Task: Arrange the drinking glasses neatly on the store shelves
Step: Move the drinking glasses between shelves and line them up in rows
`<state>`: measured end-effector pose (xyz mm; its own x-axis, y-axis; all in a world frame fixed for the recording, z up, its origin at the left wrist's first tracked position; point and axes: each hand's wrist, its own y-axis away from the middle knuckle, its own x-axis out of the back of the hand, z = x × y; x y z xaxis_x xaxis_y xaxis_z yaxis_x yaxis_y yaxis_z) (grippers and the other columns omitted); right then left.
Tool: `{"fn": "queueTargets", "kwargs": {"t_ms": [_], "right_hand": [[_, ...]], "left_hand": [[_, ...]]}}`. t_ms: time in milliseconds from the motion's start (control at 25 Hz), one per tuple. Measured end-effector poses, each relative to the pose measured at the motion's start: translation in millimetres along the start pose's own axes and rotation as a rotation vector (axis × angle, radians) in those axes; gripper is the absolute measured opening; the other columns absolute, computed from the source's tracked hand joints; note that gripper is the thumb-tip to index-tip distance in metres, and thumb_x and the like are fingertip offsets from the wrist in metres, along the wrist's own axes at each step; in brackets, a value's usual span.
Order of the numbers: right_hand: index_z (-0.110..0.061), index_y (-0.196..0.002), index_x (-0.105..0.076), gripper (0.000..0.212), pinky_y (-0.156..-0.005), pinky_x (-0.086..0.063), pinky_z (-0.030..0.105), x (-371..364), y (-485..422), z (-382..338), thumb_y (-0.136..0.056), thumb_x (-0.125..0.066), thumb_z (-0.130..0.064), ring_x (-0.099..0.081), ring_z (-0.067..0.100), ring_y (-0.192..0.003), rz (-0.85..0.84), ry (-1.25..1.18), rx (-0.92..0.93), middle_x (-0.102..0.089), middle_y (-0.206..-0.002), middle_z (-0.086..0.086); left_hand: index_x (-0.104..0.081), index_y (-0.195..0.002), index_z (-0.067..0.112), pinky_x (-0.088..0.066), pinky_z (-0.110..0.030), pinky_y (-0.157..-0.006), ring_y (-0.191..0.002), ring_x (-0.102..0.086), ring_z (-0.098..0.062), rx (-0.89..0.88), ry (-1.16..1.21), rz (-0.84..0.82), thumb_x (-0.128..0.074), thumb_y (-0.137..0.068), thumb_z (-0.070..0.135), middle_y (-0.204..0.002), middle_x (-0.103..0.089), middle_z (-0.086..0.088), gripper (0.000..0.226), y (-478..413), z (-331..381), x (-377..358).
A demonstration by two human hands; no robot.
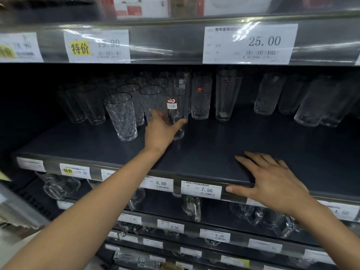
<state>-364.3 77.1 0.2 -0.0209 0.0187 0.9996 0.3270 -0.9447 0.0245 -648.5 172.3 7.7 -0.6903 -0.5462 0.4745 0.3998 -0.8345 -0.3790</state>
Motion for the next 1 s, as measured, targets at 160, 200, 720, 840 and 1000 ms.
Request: {"fn": "queueTargets", "kwargs": {"t_ms": [160, 200, 720, 840, 1000], "right_hand": [[-0.041, -0.154, -0.01, 0.106, -0.12, -0.017, 0.039, -0.9, -0.7, 0.5, -0.065, -0.014, -0.098, -0.01, 0.01, -0.148, -0.004, -0.006, -0.006, -0.011, -0.163, -0.014], [-0.041, -0.154, -0.01, 0.106, -0.12, -0.017, 0.038, -0.9, -0.7, 0.3, -0.065, -0.014, -0.098, -0.01, 0.01, -0.148, -0.006, -0.009, -0.008, -0.011, -0.163, -0.014], [-0.041, -0.154, -0.01, 0.104, -0.121, -0.015, 0.038, -0.9, 0.5, -2.1, -0.066, -0.017, -0.097, -0.01, 0.01, -0.149, -0.003, -0.021, -0.02, -0.01, -0.163, -0.013], [-0.041, -0.154, -0.01, 0.106, -0.121, -0.015, 0.037, -1.1, 1.0, -2.6, -0.064, -0.014, -0.097, -0.009, 0.01, -0.149, -0.005, -0.022, -0.023, -0.01, -0.163, -0.013], [-0.041, -0.154, -0.009, 0.108, -0.121, -0.015, 0.038, -1.4, 0.6, -1.9, -0.063, -0.011, -0.097, -0.009, 0.011, -0.149, 0.001, -0.014, -0.018, -0.01, -0.164, -0.012]], "left_hand": [[-0.047, -0.113, 0.014, -0.051, -0.044, -0.088, -0.098, -0.06, -0.025, -0.034, -0.033, -0.021, -0.081, -0.073, 0.046, -0.109, -0.059, -0.006, 0.062, 1.6, -9.6, -4.2], [-0.046, -0.115, 0.015, -0.05, -0.045, -0.091, -0.101, -0.059, -0.025, -0.038, -0.039, -0.042, -0.081, -0.074, 0.043, -0.112, -0.057, -0.006, 0.061, 1.2, -11.9, -5.1], [-0.052, -0.126, 0.009, -0.049, -0.042, -0.095, -0.109, -0.06, -0.027, 0.014, -0.045, -0.093, -0.078, -0.08, 0.046, -0.121, -0.061, -0.009, 0.064, -3.0, -20.0, -9.1], [-0.052, -0.129, 0.008, -0.05, -0.04, -0.096, -0.112, -0.06, -0.027, 0.021, -0.022, -0.102, -0.077, -0.082, 0.044, -0.124, -0.062, -0.011, 0.064, -4.2, -21.3, -10.5], [-0.052, -0.131, 0.008, -0.049, -0.035, -0.096, -0.112, -0.061, -0.027, 0.02, -0.006, -0.104, -0.077, -0.083, 0.04, -0.123, -0.064, -0.012, 0.063, -5.7, -22.0, -11.4]]}}
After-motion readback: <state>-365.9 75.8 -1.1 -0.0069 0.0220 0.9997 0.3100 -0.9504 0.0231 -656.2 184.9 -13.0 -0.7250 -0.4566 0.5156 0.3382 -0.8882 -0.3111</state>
